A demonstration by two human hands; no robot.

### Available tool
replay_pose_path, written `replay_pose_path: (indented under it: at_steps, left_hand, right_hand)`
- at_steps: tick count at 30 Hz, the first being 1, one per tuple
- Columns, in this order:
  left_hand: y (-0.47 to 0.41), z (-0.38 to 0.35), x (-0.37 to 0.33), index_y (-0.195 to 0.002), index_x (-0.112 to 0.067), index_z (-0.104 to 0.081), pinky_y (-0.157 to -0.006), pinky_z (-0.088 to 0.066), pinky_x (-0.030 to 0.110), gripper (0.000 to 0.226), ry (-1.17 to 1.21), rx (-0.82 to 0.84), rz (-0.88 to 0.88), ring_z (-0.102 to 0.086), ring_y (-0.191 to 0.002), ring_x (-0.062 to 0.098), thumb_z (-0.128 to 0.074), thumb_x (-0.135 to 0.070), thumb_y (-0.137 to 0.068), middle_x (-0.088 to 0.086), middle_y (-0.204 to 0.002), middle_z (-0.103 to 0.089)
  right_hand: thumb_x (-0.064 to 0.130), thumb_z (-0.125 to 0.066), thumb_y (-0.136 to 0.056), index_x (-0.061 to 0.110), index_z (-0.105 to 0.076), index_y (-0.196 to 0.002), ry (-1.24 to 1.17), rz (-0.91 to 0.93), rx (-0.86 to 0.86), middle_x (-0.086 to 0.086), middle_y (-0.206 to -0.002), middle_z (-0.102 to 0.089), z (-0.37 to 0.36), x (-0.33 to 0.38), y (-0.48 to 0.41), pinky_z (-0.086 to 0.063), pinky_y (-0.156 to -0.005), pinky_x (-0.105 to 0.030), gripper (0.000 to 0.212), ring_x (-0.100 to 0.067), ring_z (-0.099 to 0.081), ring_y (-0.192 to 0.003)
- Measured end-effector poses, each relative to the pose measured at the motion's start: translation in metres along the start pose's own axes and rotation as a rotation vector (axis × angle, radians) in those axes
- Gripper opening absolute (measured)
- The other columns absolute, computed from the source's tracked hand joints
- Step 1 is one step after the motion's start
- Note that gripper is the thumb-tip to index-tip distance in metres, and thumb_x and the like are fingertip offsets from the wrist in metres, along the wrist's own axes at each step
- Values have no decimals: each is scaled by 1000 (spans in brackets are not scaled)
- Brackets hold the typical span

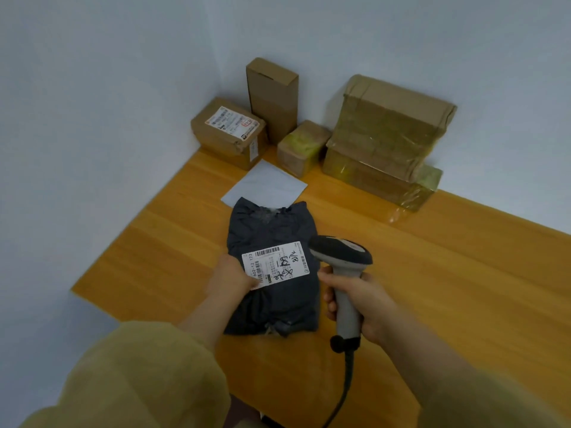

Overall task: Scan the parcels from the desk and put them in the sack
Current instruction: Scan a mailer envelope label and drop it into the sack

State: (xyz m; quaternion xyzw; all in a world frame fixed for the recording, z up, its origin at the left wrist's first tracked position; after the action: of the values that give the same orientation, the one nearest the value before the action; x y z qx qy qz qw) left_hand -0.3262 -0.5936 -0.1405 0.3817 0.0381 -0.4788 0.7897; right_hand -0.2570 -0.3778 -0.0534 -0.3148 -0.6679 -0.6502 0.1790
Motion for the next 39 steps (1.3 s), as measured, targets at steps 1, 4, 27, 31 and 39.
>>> replay_pose_path:
  at_steps: [1, 4, 27, 31, 39]
  left_hand:
    - [-2, 2, -4, -109, -3, -58, -76, -50, 35, 38, 12, 4, -39, -60, -90, 25, -75, -15, -78, 15, -108, -63]
    - [2, 17, -16, -110, 3, -62, -76, -47, 33, 26, 103, -28, -109, -59, -95, 31, -63, -10, -88, 21, -112, -63]
    - [303, 87, -132, -104, -5, -69, -76, -39, 28, 19, -298, -365, -415, -56, -94, 28, -66, -13, -86, 15, -103, -65]
    - [319, 83, -133, -107, -4, -68, -81, -44, 32, 23, -324, -349, -436, -57, -97, 29, -66, -12, -87, 18, -108, -65]
    - [335, 82, -132, -109, -5, -68, -84, -41, 31, 23, -335, -330, -499, -55, -102, 29, -65, -13, -87, 16, -110, -63]
  right_hand:
    - [16, -74, -81, 5, -65, -94, 14, 8, 6, -8, -58, -60, 2, 1, 3, -48, -50, -29, 19, -17, -54, -47]
    - [21, -75, -81, 5, -65, -96, 88, 51, 26, -7, -60, -64, 8, 1, 16, -49, -52, -29, 25, -17, -58, -51]
    - [10, -74, -79, 30, -54, -84, 470, 578, 199, 5, -67, -55, 134, -51, 226, -43, -57, -27, 29, -10, -51, -58]
    - [10, -73, -81, 32, -52, -80, 499, 613, 151, 6, -67, -55, 143, -58, 244, -44, -57, -25, 30, -8, -51, -59]
    - [11, -70, -80, 20, -59, -89, 639, 654, 31, 3, -75, -61, 141, -64, 265, -45, -62, -27, 16, -13, -56, -68]
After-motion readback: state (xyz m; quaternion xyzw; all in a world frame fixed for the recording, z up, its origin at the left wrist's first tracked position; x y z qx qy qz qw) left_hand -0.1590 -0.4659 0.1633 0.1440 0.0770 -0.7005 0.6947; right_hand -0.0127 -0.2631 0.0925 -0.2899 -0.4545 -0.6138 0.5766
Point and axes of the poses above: each hand's wrist, its own y-axis away from the middle knuckle, its own z-axis out of the back of the hand, x = y × z, the point moved 2 cm from there along -y, towards the middle knuckle
